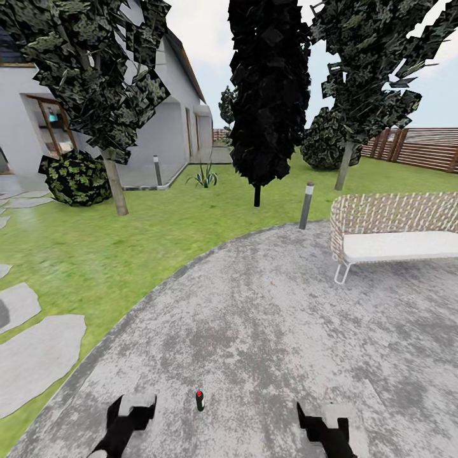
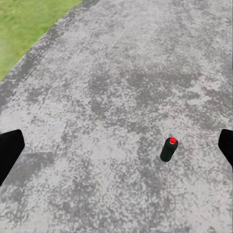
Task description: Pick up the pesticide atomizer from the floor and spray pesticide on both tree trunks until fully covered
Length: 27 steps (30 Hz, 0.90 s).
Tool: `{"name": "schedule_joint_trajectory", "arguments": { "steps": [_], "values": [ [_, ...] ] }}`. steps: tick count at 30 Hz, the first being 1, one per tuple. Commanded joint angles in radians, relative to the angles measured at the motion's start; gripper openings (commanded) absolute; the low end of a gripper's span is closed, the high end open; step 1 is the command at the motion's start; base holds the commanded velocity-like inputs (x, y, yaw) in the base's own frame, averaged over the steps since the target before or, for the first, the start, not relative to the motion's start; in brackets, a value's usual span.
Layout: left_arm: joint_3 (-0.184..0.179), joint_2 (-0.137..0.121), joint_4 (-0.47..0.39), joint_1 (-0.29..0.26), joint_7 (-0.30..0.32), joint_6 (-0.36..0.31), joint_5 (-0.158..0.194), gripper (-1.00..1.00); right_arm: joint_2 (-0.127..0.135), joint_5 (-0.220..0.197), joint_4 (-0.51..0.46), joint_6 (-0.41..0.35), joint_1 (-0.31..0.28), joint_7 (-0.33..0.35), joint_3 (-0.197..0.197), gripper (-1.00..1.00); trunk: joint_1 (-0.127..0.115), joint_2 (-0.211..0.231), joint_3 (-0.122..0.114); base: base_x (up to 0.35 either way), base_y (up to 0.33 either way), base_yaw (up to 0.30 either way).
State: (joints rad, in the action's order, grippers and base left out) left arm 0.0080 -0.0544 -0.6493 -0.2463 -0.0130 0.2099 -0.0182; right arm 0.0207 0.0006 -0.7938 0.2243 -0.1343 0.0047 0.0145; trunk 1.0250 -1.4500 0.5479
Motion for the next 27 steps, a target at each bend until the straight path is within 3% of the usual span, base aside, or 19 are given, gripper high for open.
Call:
{"name": "schedule_joint_trajectory", "arguments": {
  "steps": [1, 5, 6, 7, 11, 12, 13, 16, 19, 24, 27],
  "values": [
    [0.000, 0.000, 0.001, -0.022, 0.000, -0.004, 0.000, 1.00, 0.001, 0.000, -0.026, -0.001, -0.002, 0.001, 0.000, 1.00, 0.000, 0.000, 0.000, 0.000, 0.000, 0.000],
    [-0.002, 0.010, 0.011, -0.097, -0.001, -0.010, 0.002, 1.00, 0.002, 0.001, -0.144, -0.004, -0.014, 0.002, -0.001, 1.00, 0.000, 0.000, 0.000, 0.000, 0.000, 0.000],
    [-0.003, 0.017, 0.014, -0.153, 0.009, -0.019, 0.007, 1.00, 0.002, 0.001, -0.279, -0.011, -0.034, 0.002, -0.001, 1.00, 0.000, 0.000, 0.000, 0.000, 0.000, 0.000],
    [-0.003, 0.018, 0.014, -0.157, 0.011, -0.021, 0.007, 1.00, 0.002, 0.001, -0.298, -0.012, -0.036, 0.002, -0.001, 1.00, 0.000, 0.000, 0.000, 0.000, 0.000, 0.000],
    [-0.004, 0.019, 0.014, -0.165, 0.014, -0.024, 0.008, 1.00, 0.002, 0.000, -0.302, -0.035, -0.042, 0.000, 0.000, 1.00, 0.000, 0.000, 0.000, 0.000, 0.000, 0.000],
    [-0.005, 0.036, 0.014, -0.194, 0.011, -0.042, 0.007, 1.00, 0.002, 0.000, -0.306, -0.112, -0.087, 0.000, -0.001, 1.00, 0.000, 0.000, 0.000, 0.000, 0.000, 0.000],
    [-0.005, 0.041, 0.015, -0.206, 0.011, -0.057, 0.006, 1.00, 0.002, 0.000, -0.306, -0.134, -0.104, 0.000, -0.001, 1.00, 0.000, 0.000, 0.000, 0.000, 0.000, 0.000],
    [-0.041, 0.037, 0.015, -0.237, 0.015, -0.145, -0.001, 1.00, 0.002, 0.000, -0.305, -0.201, -0.153, -0.001, -0.001, 1.00, 0.000, 0.000, 0.000, 0.000, 0.000, 0.000],
    [-0.072, 0.037, 0.014, -0.243, 0.021, -0.178, -0.006, 1.00, 0.002, -0.001, -0.301, -0.228, -0.166, -0.001, -0.001, 1.00, 0.000, 0.000, 0.000, 0.000, 0.000, 0.000],
    [-0.077, 0.039, 0.014, -0.238, 0.021, -0.182, -0.005, 1.00, 0.004, -0.003, -0.281, -0.235, -0.170, 0.001, 0.000, 1.00, 0.000, 0.000, 0.000, 0.000, 0.000, 0.000],
    [-0.073, 0.036, 0.014, -0.233, 0.017, -0.109, 0.006, 1.00, 0.010, -0.003, -0.270, -0.236, -0.171, 0.004, 0.024, 1.00, 0.000, 0.000, 0.000, 0.000, 0.000, 0.000]
  ]
}}
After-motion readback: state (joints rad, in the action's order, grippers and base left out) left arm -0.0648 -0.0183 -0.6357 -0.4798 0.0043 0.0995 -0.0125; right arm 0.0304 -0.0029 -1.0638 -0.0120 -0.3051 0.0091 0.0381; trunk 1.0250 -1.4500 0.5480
